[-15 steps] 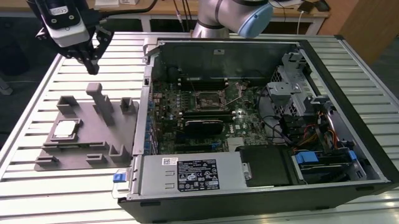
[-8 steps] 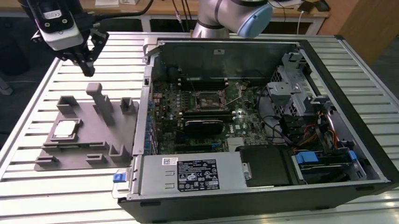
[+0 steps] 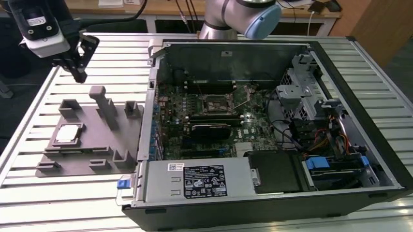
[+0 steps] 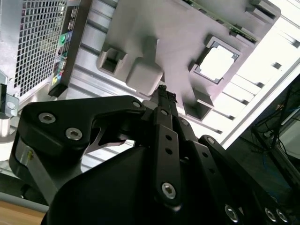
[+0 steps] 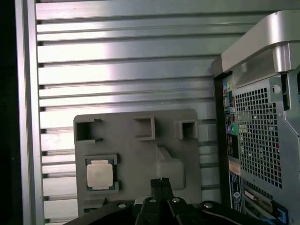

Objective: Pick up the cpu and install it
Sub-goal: 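Reach for the cpu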

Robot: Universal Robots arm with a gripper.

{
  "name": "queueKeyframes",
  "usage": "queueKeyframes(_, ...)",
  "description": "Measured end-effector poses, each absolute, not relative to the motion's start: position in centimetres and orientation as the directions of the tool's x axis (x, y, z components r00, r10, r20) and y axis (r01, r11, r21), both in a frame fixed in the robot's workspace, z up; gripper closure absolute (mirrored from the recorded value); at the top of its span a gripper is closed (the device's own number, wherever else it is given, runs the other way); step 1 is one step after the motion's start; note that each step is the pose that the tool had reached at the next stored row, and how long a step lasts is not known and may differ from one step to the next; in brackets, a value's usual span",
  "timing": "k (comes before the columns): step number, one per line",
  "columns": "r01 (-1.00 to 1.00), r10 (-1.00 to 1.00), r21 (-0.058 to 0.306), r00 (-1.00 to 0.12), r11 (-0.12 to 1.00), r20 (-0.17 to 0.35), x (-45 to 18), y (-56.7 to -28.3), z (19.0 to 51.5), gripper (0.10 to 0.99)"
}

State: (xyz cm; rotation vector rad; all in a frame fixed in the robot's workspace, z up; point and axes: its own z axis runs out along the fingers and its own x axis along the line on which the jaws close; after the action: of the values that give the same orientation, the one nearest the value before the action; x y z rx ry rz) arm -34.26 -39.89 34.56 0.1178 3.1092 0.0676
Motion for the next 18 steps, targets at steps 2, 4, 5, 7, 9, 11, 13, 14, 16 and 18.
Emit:
queueKeyframes(2,0.075,0.076,0.045,-0.997,0.996,-0.028,-34.7,-39.9,34.4,0.980)
queueKeyframes(4,0.075,0.076,0.045,-0.997,0.996,-0.028,-35.1,-39.9,34.2,0.980)
queueKeyframes(5,0.075,0.076,0.045,-0.997,0.996,-0.028,-35.4,-39.9,34.1,0.980)
queueKeyframes(7,0.075,0.076,0.045,-0.997,0.996,-0.028,-35.9,-39.9,33.9,0.980)
queueKeyframes(9,0.075,0.076,0.045,-0.997,0.996,-0.028,-36.3,-39.9,33.7,0.980)
queueKeyframes(11,0.075,0.076,0.045,-0.997,0.996,-0.028,-36.6,-39.9,33.5,0.980)
queueKeyframes(13,0.075,0.076,0.045,-0.997,0.996,-0.028,-36.9,-39.9,33.3,0.980)
queueKeyframes(14,0.075,0.076,0.045,-0.997,0.996,-0.028,-37.0,-39.9,33.2,0.980)
queueKeyframes(16,0.075,0.076,0.045,-0.997,0.996,-0.028,-37.3,-40.0,33.0,0.980)
queueKeyframes(18,0.075,0.076,0.045,-0.997,0.996,-0.028,-37.4,-40.1,32.8,0.980)
